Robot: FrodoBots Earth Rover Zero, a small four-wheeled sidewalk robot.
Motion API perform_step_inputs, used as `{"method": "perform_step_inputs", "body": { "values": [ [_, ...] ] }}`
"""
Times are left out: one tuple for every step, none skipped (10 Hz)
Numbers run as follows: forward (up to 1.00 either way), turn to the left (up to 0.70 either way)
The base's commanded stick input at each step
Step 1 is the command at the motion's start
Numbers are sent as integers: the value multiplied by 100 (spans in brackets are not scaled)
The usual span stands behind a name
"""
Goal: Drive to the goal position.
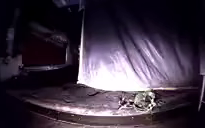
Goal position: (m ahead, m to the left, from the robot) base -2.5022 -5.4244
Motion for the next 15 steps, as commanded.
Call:
{"method": "perform_step_inputs", "body": {
  "values": [
    [0, 0],
    [0, 0],
    [0, 0],
    [0, 0],
    [0, 5],
    [0, 37],
    [0, 45],
    [0, 45],
    [0, 45],
    [0, 45],
    [0, 45],
    [0, 45],
    [0, 45],
    [0, 45],
    [0, 45]
  ]
}}
